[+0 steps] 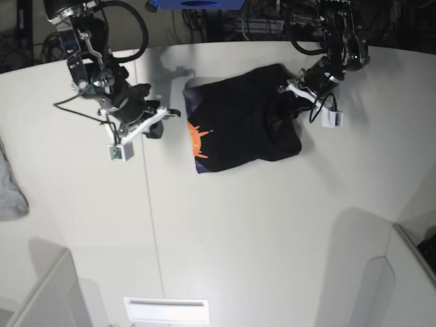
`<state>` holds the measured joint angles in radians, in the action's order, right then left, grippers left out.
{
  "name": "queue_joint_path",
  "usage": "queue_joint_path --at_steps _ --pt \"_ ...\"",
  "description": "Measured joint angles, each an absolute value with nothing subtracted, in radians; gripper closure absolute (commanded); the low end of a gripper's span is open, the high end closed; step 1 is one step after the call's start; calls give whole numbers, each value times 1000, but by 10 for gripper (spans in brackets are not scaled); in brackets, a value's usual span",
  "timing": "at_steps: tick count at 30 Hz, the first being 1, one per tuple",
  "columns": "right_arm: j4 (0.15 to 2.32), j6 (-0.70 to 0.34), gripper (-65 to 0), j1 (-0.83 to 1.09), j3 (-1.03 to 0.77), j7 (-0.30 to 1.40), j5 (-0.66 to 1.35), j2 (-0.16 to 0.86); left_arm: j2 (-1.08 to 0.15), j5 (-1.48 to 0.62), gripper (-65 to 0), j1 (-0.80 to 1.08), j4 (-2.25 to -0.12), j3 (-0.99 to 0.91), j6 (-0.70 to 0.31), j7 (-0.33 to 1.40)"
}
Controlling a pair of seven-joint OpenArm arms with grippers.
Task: Fold the T-shirt properly
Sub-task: 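Press and flatten the folded bundle with the right gripper, then grasp the bundle edge with the left gripper and flip it over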
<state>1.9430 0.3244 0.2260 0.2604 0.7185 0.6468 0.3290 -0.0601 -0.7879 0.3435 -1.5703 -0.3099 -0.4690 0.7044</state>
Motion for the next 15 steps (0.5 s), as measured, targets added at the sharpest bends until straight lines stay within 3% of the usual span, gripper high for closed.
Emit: queue_joint_path --at_steps 4,15 --pt "1943 324 0 281 211 669 646 333 -165 -795 0 336 -1576 -190 -426 690" --pt "1943 321 0 330 174 657 651 326 -439 -795 0 221 -1576 90 -422 696"
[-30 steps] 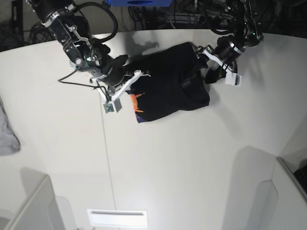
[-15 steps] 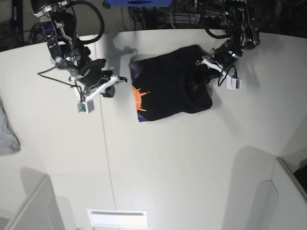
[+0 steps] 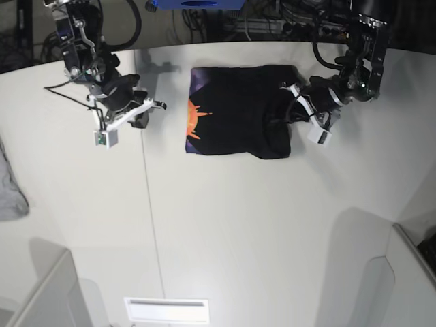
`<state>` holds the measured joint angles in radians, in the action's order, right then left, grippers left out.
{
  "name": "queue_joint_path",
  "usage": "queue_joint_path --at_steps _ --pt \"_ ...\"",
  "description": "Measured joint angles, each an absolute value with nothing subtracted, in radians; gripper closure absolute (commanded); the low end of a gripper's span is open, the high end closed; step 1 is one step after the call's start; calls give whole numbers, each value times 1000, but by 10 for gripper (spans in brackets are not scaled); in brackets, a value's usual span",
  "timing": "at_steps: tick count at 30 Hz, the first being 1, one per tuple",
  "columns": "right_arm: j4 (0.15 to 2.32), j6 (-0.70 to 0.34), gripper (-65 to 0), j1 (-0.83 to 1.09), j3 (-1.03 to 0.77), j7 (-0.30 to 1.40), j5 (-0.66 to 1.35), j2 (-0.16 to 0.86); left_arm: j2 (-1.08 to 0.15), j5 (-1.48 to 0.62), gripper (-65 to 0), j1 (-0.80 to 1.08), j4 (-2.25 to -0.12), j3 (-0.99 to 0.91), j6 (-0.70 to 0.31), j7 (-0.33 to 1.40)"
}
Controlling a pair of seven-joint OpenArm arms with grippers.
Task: Fold the T-shirt properly
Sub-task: 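Grasp the bundle edge with the left gripper and flip it over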
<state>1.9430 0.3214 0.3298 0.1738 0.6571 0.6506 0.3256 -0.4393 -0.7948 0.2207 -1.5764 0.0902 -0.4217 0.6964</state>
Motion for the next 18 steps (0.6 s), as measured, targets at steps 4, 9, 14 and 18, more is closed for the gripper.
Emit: queue_joint_path --at_steps 4,9,14,18 --pt "1943 321 0 351 138 654 646 322 -537 -796 0 149 -1576 230 -422 696" --pt "1943 321 0 384 107 653 649 316 -623 -786 0 48 -1575 393 -422 695" --pt "1943 321 0 417 57 653 647 286 -649 -571 0 -46 -1587 534 -443 669" --pt "1943 321 0 451 14 653 649 256 -645 -382 0 -92 -1598 622 -449 634"
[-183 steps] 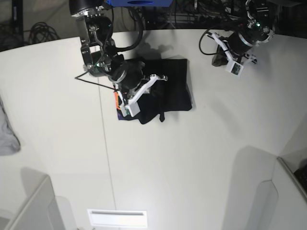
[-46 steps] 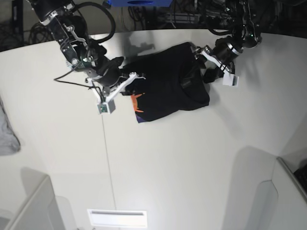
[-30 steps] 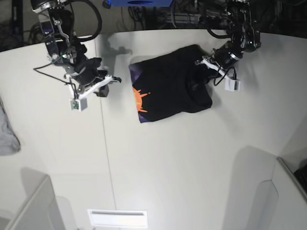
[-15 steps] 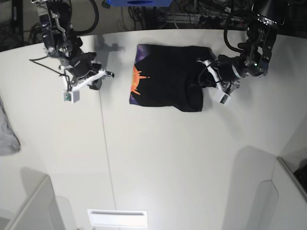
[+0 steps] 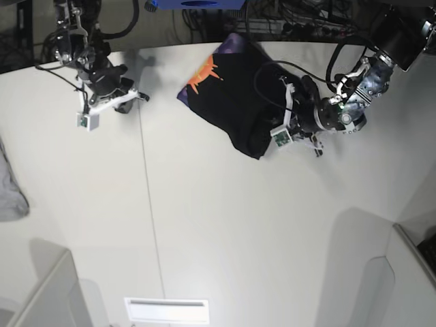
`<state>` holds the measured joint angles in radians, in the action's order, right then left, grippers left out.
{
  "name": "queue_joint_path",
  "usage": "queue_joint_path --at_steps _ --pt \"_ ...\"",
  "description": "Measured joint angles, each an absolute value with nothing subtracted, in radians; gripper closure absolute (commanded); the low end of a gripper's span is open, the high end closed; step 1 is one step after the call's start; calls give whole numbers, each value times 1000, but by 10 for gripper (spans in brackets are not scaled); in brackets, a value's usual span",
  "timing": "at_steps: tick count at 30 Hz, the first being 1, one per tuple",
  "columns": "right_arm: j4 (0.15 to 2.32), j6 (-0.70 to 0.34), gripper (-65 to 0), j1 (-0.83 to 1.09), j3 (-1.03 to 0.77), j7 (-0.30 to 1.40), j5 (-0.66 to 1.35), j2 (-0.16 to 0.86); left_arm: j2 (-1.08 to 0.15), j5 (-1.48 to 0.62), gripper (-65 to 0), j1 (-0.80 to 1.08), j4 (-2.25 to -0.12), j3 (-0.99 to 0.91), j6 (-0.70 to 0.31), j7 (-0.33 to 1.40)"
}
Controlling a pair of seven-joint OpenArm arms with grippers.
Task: Fold the T-shirt properly
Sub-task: 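Grasp the bundle edge with the left gripper and flip it over, then drag the bundle with the left gripper to square it on the table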
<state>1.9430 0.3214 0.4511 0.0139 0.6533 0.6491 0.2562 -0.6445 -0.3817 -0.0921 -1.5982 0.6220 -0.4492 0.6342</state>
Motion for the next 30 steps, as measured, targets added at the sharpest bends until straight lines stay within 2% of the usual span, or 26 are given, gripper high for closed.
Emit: queue_joint_path --at_steps 9,13,17,23,30 --pt "1943 321 0 487 -13 650 646 200 -556 30 0 -160 -1599 651 -694 600" --pt "1943 321 0 499 -25 653 647 162 -497 181 0 -178 -1596 664 -687 621" --pt "1943 321 0 505 -24 653 646 160 -442 227 0 -236 -1525 664 -686 627" --pt "1943 321 0 525 -24 655 650 125 -439 253 0 -291 -1401 664 -680 389" --pt "1943 321 0 522 -25 650 646 125 -448 260 0 -383 -1332 821 -659 223"
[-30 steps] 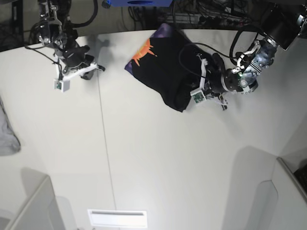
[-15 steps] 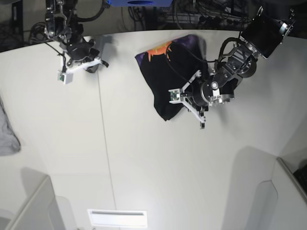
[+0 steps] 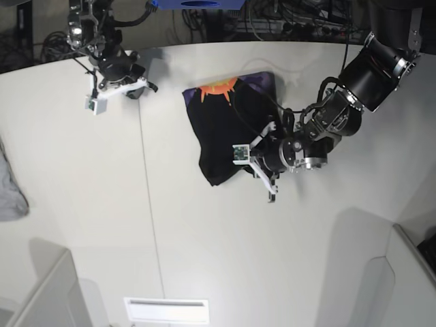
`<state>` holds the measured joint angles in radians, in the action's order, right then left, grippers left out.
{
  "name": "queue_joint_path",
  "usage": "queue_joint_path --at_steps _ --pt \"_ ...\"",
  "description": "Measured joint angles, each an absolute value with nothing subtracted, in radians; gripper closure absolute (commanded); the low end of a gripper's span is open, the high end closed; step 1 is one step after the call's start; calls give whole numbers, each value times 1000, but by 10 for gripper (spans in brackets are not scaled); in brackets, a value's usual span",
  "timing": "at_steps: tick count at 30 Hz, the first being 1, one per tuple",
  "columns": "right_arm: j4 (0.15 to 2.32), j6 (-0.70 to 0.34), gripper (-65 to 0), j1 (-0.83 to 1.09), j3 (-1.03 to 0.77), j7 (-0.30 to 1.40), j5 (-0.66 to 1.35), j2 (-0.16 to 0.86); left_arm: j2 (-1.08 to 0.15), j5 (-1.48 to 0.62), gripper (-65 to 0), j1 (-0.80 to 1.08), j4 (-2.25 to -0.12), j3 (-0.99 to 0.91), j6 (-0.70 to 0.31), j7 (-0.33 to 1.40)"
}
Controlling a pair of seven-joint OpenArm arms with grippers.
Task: Fold the T-shirt properly
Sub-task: 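Drag the bundle with the left gripper to square it on the table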
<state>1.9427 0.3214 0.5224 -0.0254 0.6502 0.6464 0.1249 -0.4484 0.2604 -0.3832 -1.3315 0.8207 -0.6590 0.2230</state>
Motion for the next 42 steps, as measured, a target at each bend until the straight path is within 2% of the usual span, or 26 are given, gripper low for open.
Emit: queue_joint_path --at_steps 12,18,21,28,39,42 --pt "1940 322 0 522 -18 649 646 126 -436 318 0 -406 -1315 866 -675 78" --pt "1937 322 0 525 -13 653 646 97 -435 340 0 -494 -1314 1004 -681 82" --pt "1937 322 0 525 23 650 614 86 -431 340 0 -494 -1314 1005 -681 82" --pt "1935 322 0 542 78 654 391 8 -421 343 0 -488 -1314 1010 -677 85" --pt "1929 322 0 544 78 655 374 -6 -412 341 0 -493 -1324 1004 -683 129" --pt "1929 322 0 544 78 655 374 -6 -402 344 -127 -493 -1325 1003 -683 146"
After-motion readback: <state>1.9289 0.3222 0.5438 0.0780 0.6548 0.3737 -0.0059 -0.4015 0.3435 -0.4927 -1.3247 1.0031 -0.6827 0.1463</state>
